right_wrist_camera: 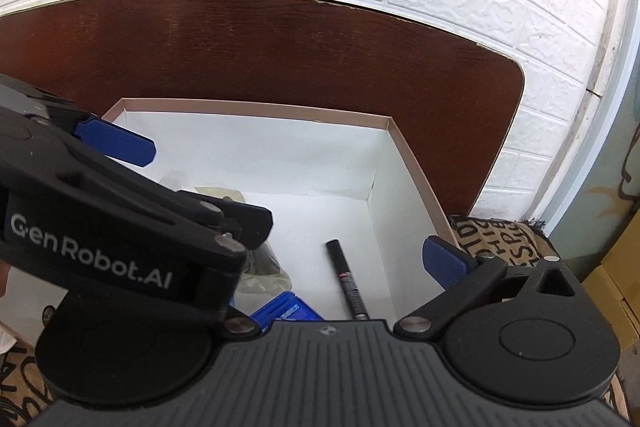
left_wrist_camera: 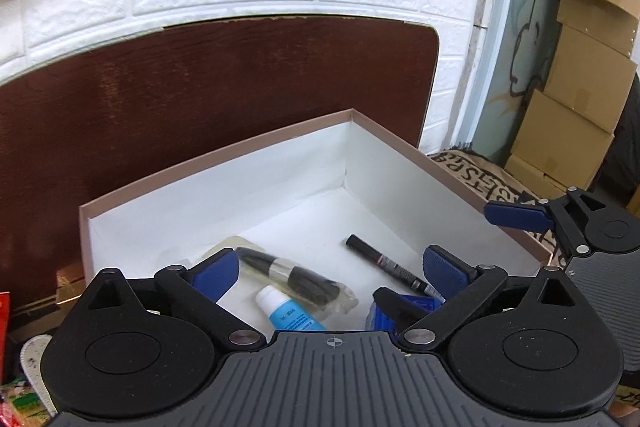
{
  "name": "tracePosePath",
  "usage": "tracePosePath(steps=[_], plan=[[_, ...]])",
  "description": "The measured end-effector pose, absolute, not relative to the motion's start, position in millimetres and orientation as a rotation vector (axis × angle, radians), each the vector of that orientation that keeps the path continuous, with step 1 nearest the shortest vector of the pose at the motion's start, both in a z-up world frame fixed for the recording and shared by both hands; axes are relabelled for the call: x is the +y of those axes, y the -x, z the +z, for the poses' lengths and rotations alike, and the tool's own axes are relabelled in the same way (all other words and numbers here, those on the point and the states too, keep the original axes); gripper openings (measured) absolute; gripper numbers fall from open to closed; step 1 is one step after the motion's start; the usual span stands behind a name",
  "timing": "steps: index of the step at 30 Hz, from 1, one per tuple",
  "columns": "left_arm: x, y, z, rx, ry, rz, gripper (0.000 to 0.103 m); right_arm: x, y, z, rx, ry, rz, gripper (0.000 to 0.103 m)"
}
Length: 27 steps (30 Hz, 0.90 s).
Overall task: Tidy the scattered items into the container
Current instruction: 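Open both grippers to drop the bag and marker into the box, then move both grippers back over the pile of items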
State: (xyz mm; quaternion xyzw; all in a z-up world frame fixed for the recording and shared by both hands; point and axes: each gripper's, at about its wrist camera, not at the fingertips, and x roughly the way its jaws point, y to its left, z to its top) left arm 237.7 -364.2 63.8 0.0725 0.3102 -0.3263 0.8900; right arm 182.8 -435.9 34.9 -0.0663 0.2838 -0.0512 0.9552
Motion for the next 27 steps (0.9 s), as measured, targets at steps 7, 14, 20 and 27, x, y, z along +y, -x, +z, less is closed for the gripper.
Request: tracePosePath(steps=[7,14,20,27], plan=[[-349.2,-218.3,76.4,0.610,-0.146,-0.667,0.103,-427.7,-168.6,45.2,0.565,0.116,-0.095,0.103],[-328.5,-184.4,91.1,0.542,-0.140,-0.648,0.103,-412.0,-143.1,58.8,0.541,0.110,-0.069,0.103],[-297.5,-143.5,102.1,0.474,-0.134,-0.636,0.103,-392.0,-106.7,68.6,0.495,0.087,-0.013,0.103],[-249.3,-81.6,102.4,0.420,-0.135,-0.613,0.103,-352.1,-55.4,67.1,0.446,0.072,0.093,0.103]])
